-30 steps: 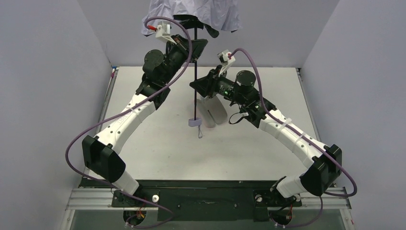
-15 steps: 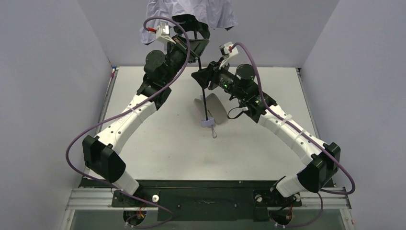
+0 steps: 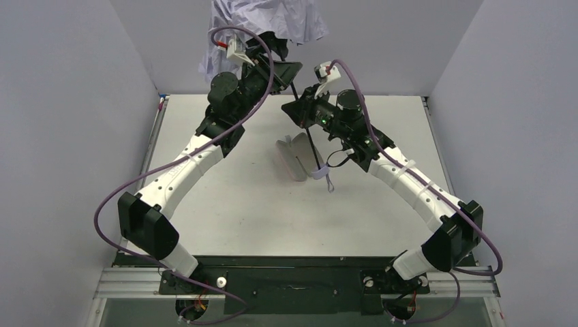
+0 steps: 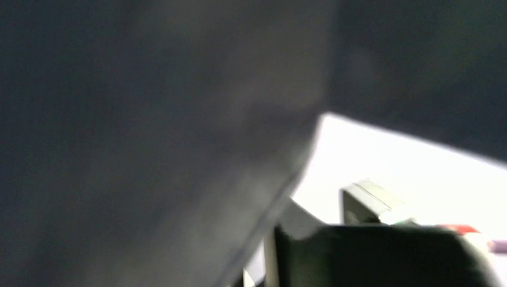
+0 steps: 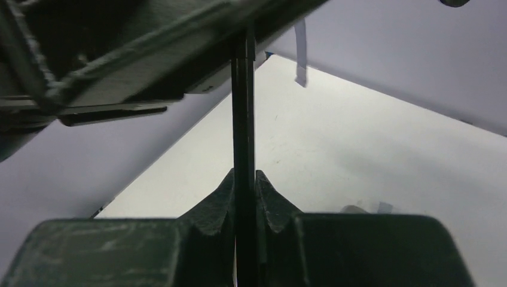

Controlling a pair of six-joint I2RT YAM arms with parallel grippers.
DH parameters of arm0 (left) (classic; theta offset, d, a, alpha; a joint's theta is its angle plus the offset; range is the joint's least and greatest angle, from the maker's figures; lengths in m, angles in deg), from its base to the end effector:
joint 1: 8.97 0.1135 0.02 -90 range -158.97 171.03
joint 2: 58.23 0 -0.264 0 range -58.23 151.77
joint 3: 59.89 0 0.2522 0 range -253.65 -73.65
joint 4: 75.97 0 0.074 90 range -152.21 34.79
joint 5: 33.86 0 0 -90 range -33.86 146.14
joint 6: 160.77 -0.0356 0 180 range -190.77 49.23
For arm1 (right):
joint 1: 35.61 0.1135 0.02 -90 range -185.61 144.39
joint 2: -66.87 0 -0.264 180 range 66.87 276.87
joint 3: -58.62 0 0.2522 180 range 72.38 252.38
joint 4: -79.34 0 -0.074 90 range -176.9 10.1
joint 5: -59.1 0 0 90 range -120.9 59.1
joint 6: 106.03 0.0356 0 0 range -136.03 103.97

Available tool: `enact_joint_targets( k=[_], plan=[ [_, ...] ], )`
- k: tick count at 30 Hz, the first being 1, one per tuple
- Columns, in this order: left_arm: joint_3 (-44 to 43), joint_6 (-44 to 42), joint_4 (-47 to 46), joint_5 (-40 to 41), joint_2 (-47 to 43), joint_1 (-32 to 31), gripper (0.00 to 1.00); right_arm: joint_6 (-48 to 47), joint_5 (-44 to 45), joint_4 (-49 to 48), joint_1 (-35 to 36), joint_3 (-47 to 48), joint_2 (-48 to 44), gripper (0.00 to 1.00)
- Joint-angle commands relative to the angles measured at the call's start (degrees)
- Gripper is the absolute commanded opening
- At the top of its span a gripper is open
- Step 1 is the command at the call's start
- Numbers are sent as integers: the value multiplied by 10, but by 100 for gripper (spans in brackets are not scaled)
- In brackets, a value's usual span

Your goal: Open the umbrella

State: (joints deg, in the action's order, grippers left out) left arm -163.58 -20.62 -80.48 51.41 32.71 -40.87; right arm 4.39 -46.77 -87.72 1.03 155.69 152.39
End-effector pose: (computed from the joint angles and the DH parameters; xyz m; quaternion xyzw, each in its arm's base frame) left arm 0.3167 -0.2006 0.4656 -0.0612 0.5903 -0.5465 0.5909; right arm 0.2788 0.2195 0.4246 -0.1955 0.6881 0.4172 0.5606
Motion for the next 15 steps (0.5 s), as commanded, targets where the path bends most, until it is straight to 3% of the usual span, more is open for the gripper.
enact_joint_targets(
  k=[1,5,10,13,15],
  plan=[
    [-28,-44,-14,-90,-46,8,40,96,-40,-41,-69,-41,-24,0],
    [-16,-109,41,-167,-66,40,68,153,-73,-96,-114,-72,-52,0],
    [90,-140,64,-260,-139,121,91,205,-64,-163,-187,-79,-92,0],
    [134,-225,103,-288,-185,153,99,204,-66,-182,-214,-73,-100,0],
    [167,-296,130,-296,-207,155,97,182,-71,-191,-182,-64,-96,0]
  ],
)
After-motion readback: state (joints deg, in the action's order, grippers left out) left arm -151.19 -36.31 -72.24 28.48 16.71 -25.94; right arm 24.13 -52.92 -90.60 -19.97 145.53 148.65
